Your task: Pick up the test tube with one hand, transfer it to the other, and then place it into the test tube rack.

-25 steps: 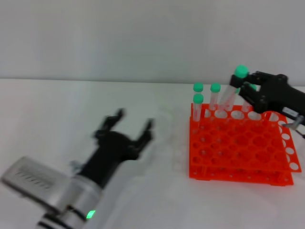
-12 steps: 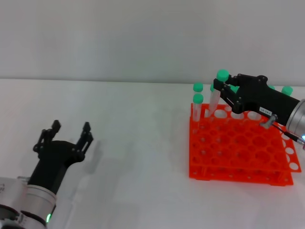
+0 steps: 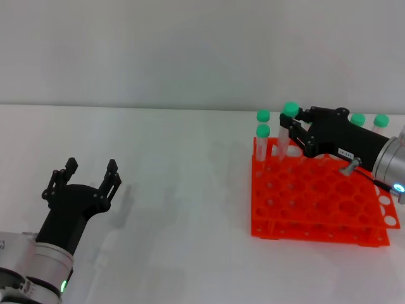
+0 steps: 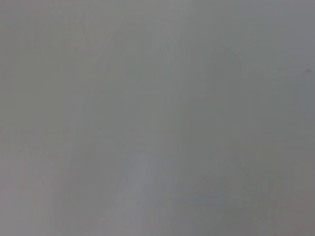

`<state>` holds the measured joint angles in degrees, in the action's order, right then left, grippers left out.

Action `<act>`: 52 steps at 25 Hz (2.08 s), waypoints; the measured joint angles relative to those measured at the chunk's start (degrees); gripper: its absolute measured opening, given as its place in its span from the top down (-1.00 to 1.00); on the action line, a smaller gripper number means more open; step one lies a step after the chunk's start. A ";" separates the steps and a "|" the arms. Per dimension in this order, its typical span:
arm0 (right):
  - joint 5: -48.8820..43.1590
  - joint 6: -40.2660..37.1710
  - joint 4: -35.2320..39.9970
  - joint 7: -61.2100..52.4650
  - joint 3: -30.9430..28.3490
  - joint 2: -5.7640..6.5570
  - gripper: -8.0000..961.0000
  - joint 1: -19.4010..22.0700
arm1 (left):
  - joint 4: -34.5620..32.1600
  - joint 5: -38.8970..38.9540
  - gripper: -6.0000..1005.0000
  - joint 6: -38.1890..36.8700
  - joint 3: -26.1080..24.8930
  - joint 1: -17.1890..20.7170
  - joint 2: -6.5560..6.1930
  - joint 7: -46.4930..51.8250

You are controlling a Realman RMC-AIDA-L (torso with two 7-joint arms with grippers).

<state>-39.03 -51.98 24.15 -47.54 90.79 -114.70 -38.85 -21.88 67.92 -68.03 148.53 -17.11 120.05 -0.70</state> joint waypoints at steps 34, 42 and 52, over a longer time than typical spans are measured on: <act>-0.66 10.41 -0.43 -2.16 3.97 -0.98 0.53 -0.46 | -0.01 -0.10 -0.55 0.88 0.00 -0.90 -0.08 2.09; -0.81 10.65 0.05 -3.82 3.96 -0.64 0.25 0.53 | 0.00 -0.25 -0.55 0.88 0.00 -0.91 -0.08 2.11; -0.87 6.38 0.47 -6.76 4.29 0.18 -0.36 3.85 | 0.05 -0.26 -0.55 0.44 0.00 -0.75 -0.14 2.11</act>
<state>-39.90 -45.60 24.62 -54.30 95.09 -114.52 -35.00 -21.83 67.66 -67.59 148.53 -17.86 119.91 1.41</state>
